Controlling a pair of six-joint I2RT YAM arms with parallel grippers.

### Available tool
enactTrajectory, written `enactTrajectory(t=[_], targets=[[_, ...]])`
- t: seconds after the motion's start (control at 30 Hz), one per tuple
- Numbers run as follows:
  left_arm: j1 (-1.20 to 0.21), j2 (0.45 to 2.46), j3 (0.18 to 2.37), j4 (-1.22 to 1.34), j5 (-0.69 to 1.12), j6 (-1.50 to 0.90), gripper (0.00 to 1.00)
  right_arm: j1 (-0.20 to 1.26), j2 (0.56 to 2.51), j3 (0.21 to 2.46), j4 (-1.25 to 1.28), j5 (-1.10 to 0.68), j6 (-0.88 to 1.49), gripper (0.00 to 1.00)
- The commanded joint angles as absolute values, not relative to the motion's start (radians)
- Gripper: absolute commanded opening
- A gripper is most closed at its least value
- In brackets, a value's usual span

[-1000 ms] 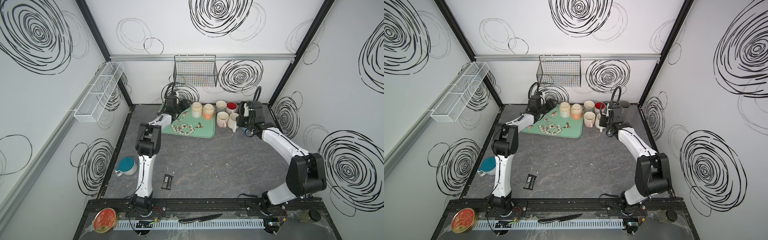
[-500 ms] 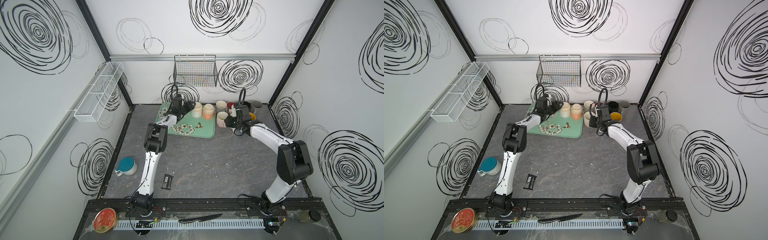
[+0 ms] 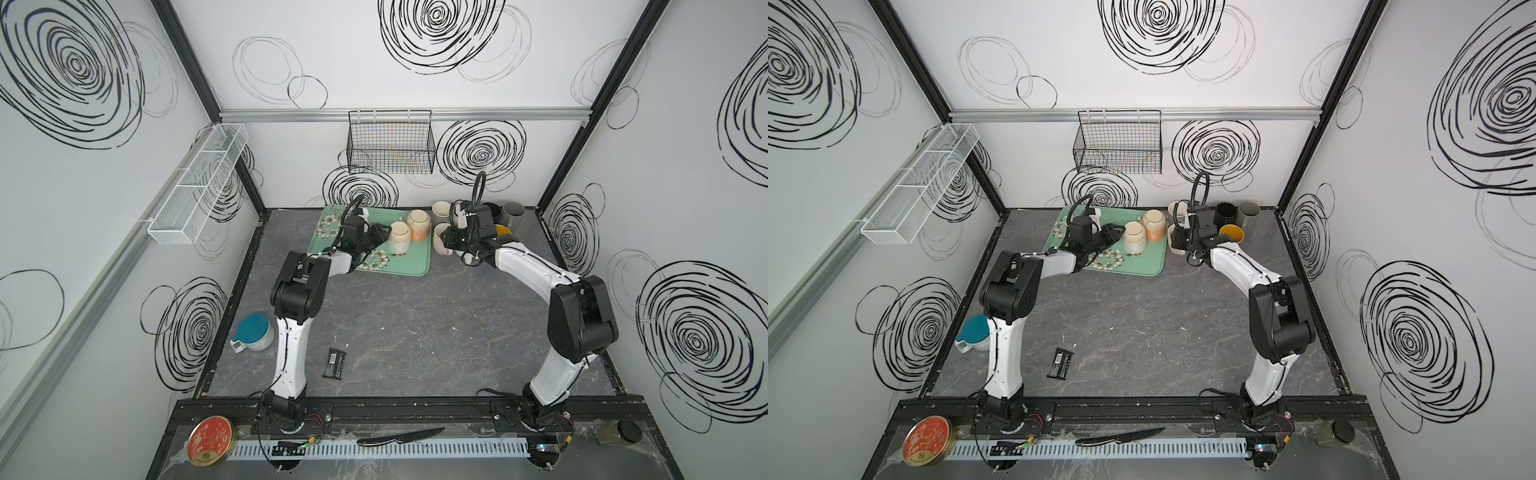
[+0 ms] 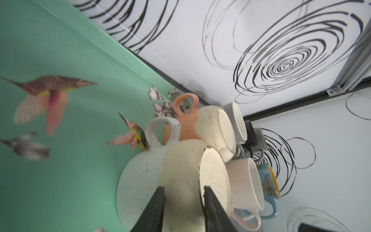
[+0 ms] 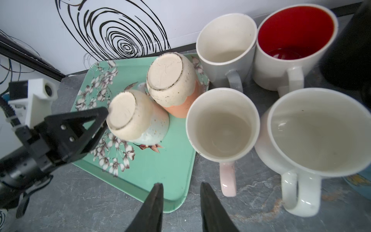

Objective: Turn the mug right side up
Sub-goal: Move the mug to the tray, then rotate the mug on the tray.

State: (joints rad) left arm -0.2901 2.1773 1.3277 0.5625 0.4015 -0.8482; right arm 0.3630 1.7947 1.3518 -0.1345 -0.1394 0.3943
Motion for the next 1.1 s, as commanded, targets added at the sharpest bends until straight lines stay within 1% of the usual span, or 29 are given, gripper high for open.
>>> enactTrajectory(t=[0.0,0.13,0.27,0.37,0.43,0.53,0.6,0.67,0.73,0.77,0.87,0.93,1.0,1.07], targets=[[-0.311,2.091,1.222,0.547,0.404,-0.800,0.38,0.387,1.853,1.426,-0.107,-0.202,0.426,0.36],[-0.302,2.016,1.182,0.462,0.388,-0.741,0.43,0.414,1.944,1.518,-0.119,-0.243,0.443,0.37],[-0.280,2.014,1.214,0.427,0.403,-0.729,0.47,0.443,2.030,1.596,-0.152,-0.273,0.476,0.37],[-0.273,2.060,1.287,0.401,0.425,-0.729,0.46,0.457,2.060,1.610,-0.159,-0.289,0.498,0.37],[-0.271,2.111,1.359,0.379,0.443,-0.729,0.44,0.467,2.065,1.604,-0.163,-0.289,0.506,0.37],[-0.277,2.203,1.492,0.343,0.461,-0.738,0.43,0.475,2.066,1.589,-0.168,-0.286,0.514,0.38],[-0.289,2.269,1.581,0.325,0.463,-0.753,0.47,0.478,2.069,1.584,-0.174,-0.287,0.520,0.38],[-0.302,2.319,1.637,0.319,0.468,-0.781,0.53,0.478,2.077,1.589,-0.187,-0.298,0.520,0.38],[-0.313,2.344,1.649,0.346,0.488,-0.821,0.54,0.478,2.095,1.613,-0.220,-0.305,0.517,0.37],[-0.318,2.339,1.632,0.372,0.493,-0.840,0.54,0.477,2.104,1.625,-0.234,-0.307,0.511,0.35],[-0.329,2.286,1.534,0.418,0.478,-0.849,0.51,0.466,2.137,1.662,-0.252,-0.332,0.502,0.20],[-0.337,2.237,1.441,0.466,0.466,-0.868,0.50,0.458,2.170,1.704,-0.260,-0.357,0.498,0.12],[-0.351,2.178,1.333,0.508,0.451,-0.885,0.48,0.454,2.212,1.769,-0.285,-0.389,0.486,0.08],[-0.373,2.126,1.245,0.569,0.432,-0.896,0.48,0.455,2.250,1.838,-0.318,-0.414,0.469,0.08]])
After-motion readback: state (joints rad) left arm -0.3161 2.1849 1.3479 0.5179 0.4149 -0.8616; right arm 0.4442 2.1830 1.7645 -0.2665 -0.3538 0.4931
